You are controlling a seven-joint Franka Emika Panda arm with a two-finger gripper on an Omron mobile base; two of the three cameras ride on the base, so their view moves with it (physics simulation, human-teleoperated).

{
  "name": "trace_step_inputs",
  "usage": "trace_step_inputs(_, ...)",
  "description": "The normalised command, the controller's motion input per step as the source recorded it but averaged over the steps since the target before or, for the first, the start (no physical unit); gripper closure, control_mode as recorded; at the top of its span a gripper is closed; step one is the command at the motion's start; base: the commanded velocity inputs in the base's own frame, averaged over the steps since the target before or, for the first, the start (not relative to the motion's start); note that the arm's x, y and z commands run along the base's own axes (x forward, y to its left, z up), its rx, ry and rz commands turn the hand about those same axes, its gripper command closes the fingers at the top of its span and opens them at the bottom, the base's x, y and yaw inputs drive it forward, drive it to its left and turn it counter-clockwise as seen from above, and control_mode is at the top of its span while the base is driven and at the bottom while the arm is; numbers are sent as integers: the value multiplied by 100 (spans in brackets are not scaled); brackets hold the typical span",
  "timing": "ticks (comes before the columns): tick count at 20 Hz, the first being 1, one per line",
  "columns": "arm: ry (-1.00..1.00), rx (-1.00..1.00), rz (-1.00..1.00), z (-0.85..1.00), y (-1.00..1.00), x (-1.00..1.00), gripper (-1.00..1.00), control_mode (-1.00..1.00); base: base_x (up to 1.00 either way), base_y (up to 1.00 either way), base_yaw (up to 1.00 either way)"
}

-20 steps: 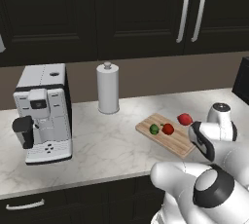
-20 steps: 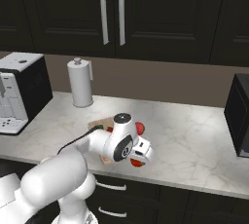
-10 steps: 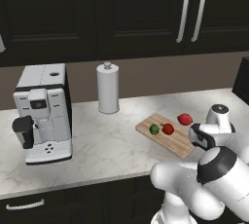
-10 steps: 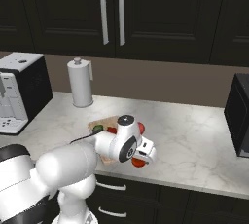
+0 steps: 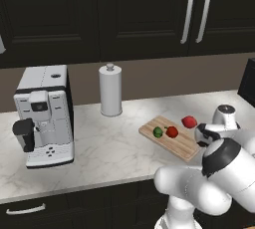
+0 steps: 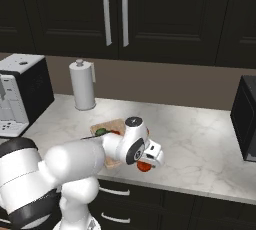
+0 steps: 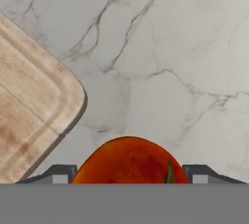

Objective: Place the avocado, onion, tomato, and bell pepper on the cutting board.

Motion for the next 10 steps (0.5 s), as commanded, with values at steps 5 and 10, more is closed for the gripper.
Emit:
trace_step_inputs(5,-5,0,0,34,2,-17,100,-100,0,0,0)
trace_step_inputs(10,-10,4,8,67,38,-2,100,-100,0,0,0)
